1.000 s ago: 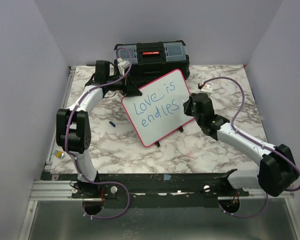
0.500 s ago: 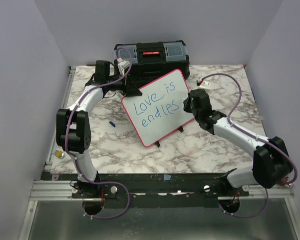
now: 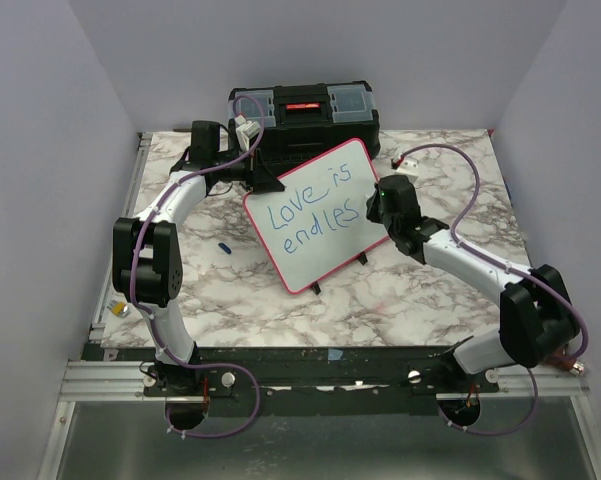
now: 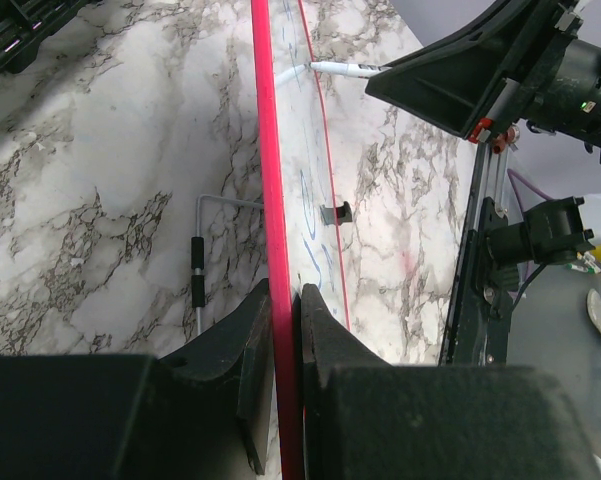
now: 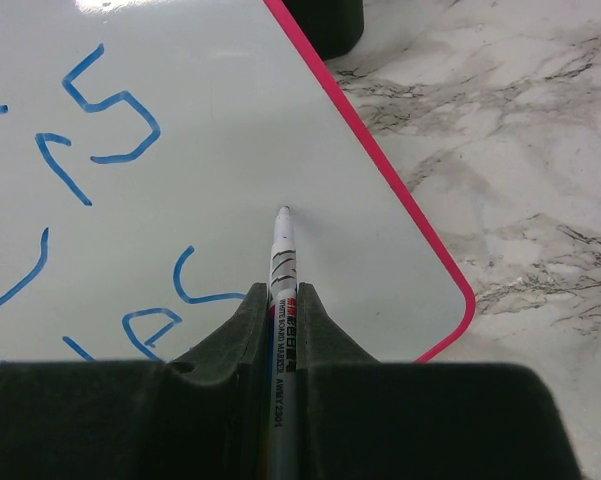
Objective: Write a sentence on the whiteboard
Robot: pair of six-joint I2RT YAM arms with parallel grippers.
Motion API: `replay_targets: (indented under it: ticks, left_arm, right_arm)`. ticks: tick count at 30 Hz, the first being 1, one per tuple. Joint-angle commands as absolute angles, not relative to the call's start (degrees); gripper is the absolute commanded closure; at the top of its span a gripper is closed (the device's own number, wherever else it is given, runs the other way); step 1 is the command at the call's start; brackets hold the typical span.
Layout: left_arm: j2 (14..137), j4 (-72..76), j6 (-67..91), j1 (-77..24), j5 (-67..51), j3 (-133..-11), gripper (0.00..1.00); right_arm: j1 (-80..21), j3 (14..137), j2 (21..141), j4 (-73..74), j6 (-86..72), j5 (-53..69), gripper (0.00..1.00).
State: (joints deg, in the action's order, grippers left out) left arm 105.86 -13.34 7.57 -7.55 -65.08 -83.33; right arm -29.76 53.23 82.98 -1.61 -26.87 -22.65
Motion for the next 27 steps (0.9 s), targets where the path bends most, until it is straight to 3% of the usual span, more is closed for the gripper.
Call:
replay_targets:
  ticks: [1,27]
  left_arm:
    - [104.15,-8.5,3.53,-7.82,-66.79,-83.51,1.0]
    - [104.74,-8.89,3.44,-7.87,-66.36,-84.11,1.0]
  right_arm:
    - [-29.18,55.27,84.45,-2.84,-25.68,-21.15,0.99]
    - [-29.1,54.1,86.31,-1.86,-24.29,-9.98,0.99]
